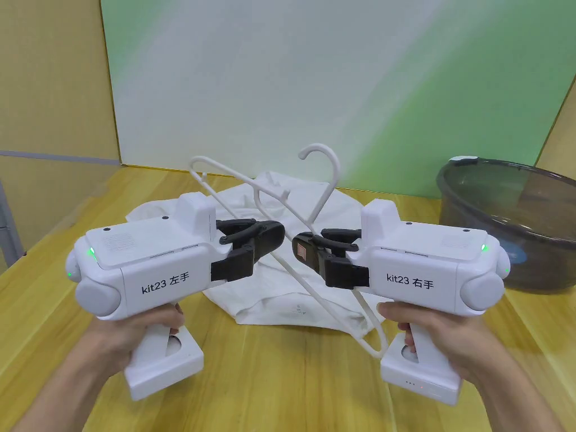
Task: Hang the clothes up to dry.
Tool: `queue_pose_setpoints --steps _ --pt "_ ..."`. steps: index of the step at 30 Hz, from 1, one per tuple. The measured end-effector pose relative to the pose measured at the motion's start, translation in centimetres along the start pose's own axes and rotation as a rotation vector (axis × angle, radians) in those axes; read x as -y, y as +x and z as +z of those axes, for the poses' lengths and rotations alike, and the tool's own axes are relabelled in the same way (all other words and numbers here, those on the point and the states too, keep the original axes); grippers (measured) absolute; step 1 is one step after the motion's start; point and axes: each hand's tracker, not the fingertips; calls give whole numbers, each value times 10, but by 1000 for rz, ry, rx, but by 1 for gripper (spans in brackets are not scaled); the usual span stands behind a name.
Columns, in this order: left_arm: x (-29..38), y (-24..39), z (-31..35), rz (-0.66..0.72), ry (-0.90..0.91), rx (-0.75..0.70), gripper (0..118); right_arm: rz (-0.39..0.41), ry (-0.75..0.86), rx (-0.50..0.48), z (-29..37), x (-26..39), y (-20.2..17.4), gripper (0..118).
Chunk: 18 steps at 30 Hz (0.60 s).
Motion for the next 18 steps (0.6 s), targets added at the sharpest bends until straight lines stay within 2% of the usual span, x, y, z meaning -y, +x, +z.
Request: queue_pose_setpoints --steps 5,8,9,10,12,13,15,17,18 --pt "6 -5 1 3 -68 -12 0 -15 -31 60 0 9 -1 9" --pt "-4 -12 -10 113 -418 -29 0 -2 -53 180 13 17 -7 9" --pt "-3 -11 -14 49 -513 -75 0 16 -67 215 18 19 -10 9" --pt "-4 -12 -17 -37 -602 -43 0 18 -63 242 22 22 -13 10" --pt "-6 -15 -26 -121 -739 -57 0 -20 -51 252 28 27 -15 10" --pt "-8 -20 -32 -108 -797 -68 0 -41 -42 268 29 29 -16 10" --pt "-11 -33 -41 -41 -848 -82 0 -89 -14 290 29 34 -15 10" --pt "-12 -45 -48 -62 -820 -78 0 -163 5 270 27 38 -9 10" --pt "-13 -49 -51 -64 -836 -64 0 -160 1 277 27 39 -8 10"
